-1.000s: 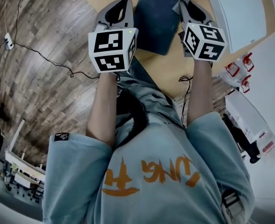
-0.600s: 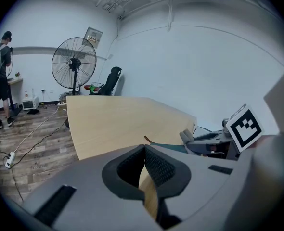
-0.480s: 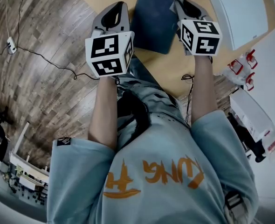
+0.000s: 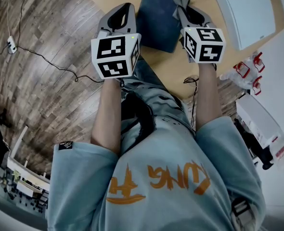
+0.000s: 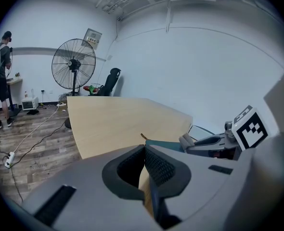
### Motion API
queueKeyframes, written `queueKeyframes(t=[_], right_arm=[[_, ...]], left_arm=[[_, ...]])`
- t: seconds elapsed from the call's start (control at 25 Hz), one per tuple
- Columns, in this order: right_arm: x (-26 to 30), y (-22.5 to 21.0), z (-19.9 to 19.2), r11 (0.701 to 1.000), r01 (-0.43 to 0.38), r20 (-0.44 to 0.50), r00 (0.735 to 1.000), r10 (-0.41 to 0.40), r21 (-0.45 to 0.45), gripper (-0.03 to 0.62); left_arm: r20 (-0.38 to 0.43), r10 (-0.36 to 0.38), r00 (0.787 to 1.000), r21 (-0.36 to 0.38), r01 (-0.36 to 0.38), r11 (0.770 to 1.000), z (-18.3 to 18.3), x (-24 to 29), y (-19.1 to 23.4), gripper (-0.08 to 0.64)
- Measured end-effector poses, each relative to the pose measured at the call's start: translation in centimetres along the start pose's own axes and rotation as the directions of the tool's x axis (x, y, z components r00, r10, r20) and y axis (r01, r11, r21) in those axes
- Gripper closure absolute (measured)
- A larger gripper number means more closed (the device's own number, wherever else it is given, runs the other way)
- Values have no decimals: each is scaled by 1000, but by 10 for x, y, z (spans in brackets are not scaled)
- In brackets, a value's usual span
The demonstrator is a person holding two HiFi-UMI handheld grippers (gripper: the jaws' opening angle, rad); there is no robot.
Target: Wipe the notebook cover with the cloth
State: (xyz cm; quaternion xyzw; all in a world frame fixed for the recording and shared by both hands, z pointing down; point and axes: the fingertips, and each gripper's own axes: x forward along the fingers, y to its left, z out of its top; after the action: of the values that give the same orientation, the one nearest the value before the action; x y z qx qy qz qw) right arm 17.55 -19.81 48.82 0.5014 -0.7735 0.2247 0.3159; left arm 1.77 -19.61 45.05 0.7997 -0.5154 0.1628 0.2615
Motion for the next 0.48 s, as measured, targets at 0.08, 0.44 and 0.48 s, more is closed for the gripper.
queueKeyframes(t=[0.08, 0.44, 0.48], right_arm=[[-3, 3, -3, 1000, -1, -2, 1000, 1, 5, 548], [-22, 19, -14, 1000, -14, -1, 1000, 14, 9, 548], [-24, 22, -16, 1000, -18, -3, 1000, 18, 6, 548]], left_arm=[[-1, -1, 1000, -1, 1, 1000, -2, -2, -1, 543], [6, 4, 1000, -16, -4, 1000, -11, -16, -2, 543], [7, 3, 1000, -18, -3, 1000, -12, -17, -3, 543]])
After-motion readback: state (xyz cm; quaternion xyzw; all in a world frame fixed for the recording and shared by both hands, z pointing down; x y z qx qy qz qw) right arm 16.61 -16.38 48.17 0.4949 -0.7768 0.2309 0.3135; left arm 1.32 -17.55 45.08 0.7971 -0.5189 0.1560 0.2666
